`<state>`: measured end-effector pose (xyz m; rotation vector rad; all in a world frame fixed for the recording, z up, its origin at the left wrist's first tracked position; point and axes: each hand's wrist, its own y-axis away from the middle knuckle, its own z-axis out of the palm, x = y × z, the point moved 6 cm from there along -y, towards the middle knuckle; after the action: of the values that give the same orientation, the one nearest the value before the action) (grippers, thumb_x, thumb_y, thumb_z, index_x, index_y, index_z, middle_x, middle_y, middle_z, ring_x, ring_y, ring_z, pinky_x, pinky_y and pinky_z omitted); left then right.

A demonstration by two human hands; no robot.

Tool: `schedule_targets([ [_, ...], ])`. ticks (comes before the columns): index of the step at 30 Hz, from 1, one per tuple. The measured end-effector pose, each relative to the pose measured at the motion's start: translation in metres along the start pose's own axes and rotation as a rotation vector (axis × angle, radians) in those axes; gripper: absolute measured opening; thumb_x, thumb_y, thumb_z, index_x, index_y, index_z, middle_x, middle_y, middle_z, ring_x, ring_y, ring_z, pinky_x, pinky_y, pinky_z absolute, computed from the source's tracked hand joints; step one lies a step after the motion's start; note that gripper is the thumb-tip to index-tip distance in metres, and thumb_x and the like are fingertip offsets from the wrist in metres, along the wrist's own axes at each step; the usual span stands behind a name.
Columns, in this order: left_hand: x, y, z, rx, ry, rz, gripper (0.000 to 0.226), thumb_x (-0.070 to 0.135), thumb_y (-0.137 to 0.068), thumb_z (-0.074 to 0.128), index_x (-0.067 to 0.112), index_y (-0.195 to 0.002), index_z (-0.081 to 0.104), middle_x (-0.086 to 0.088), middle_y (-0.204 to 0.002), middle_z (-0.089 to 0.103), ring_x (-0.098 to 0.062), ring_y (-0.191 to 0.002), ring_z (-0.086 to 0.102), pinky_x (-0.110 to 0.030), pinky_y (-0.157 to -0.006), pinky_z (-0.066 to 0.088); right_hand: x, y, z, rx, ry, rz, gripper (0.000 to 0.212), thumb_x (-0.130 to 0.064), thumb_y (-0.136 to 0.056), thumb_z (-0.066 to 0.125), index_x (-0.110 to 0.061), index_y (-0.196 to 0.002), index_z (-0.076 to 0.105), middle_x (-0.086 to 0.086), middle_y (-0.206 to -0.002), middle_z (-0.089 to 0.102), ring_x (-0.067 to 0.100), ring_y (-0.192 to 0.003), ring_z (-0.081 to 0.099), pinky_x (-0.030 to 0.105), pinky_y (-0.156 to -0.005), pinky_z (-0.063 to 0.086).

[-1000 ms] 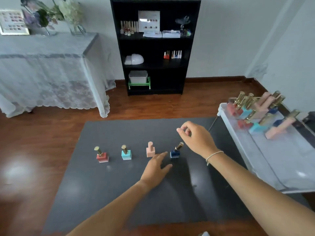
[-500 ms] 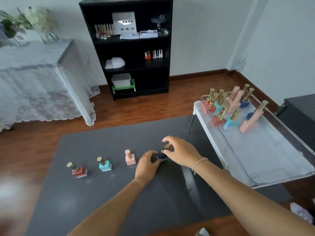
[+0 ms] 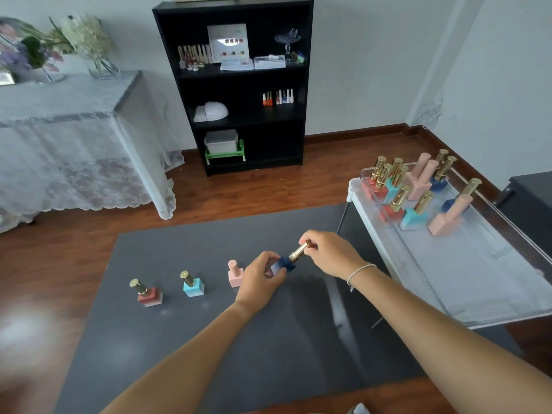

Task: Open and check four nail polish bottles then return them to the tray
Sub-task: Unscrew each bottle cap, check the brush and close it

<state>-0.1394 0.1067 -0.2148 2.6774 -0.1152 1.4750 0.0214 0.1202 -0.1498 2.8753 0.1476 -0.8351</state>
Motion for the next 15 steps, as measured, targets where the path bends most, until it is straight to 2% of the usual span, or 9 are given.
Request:
schedule_targets([
  [2, 0.003, 0.001, -0.004, 0.023, -0.024, 0.012, 0.017, 0.021, -0.08, 0.063, 0.033, -0.086, 0.053, 0.007, -0.077, 0.062, -0.008, -0.07, 0.056, 0.003, -0.069, 0.03, 0.002, -0.001, -0.001, -0.013, -0.005, 0.01, 0.014, -0.019, -0.09, 0.049, -0.02, -0.101, 0.058, 0.006, -0.099, 0.068, 0.027, -0.084, 0.06, 0.033, -0.071, 0.045],
  [4, 0.005, 0.003, -0.007, 0.01, -0.035, 0.013, 0.014, 0.022, -0.081, 0.061, 0.033, -0.087, 0.054, 0.012, -0.078, 0.059, -0.003, -0.073, 0.056, 0.004, -0.073, 0.027, 0.001, 0.0, 0.0, -0.032, 0.0, 0.013, 0.011, -0.02, -0.091, 0.048, -0.021, -0.097, 0.057, 0.006, -0.096, 0.067, 0.027, -0.08, 0.059, 0.033, -0.068, 0.045],
  [8, 0.008, 0.007, -0.012, -0.018, -0.057, 0.004, 0.01, 0.025, -0.084, 0.058, 0.03, -0.091, 0.056, 0.008, -0.091, 0.062, -0.003, -0.08, 0.056, -0.009, -0.092, 0.025, -0.002, 0.001, 0.002, -0.061, 0.041, -0.002, 0.009, -0.024, -0.092, 0.046, -0.02, -0.093, 0.054, 0.006, -0.092, 0.066, 0.027, -0.075, 0.056, 0.032, -0.063, 0.04],
  [10, 0.01, 0.009, -0.016, -0.001, -0.078, -0.006, 0.008, 0.026, -0.084, 0.057, 0.028, -0.092, 0.057, 0.006, -0.091, 0.063, -0.005, -0.081, 0.058, -0.03, -0.106, 0.023, -0.004, 0.001, 0.003, -0.057, 0.062, -0.001, 0.016, -0.03, -0.093, 0.044, -0.017, -0.09, 0.053, 0.006, -0.085, 0.064, 0.027, -0.071, 0.053, 0.031, -0.06, 0.038],
  [12, 0.012, 0.012, -0.018, -0.007, -0.087, -0.015, 0.008, 0.026, -0.085, 0.057, 0.027, -0.093, 0.057, 0.005, -0.091, 0.064, -0.008, -0.082, 0.059, -0.044, -0.109, 0.023, -0.004, 0.002, 0.003, -0.052, 0.068, 0.025, 0.03, -0.038, -0.094, 0.038, -0.016, -0.076, 0.049, 0.003, -0.069, 0.057, 0.027, -0.065, 0.05, 0.032, -0.053, 0.033],
  [15, 0.017, 0.014, -0.021, -0.008, -0.089, -0.012, 0.009, 0.025, -0.085, 0.057, 0.026, -0.094, 0.057, 0.005, -0.093, 0.063, -0.008, -0.082, 0.059, -0.046, -0.11, 0.022, -0.001, 0.004, 0.005, -0.05, 0.048, 0.097, 0.047, -0.049, -0.094, 0.027, -0.023, -0.058, 0.041, -0.002, -0.058, 0.048, 0.024, -0.062, 0.05, 0.031, -0.05, 0.031],
])
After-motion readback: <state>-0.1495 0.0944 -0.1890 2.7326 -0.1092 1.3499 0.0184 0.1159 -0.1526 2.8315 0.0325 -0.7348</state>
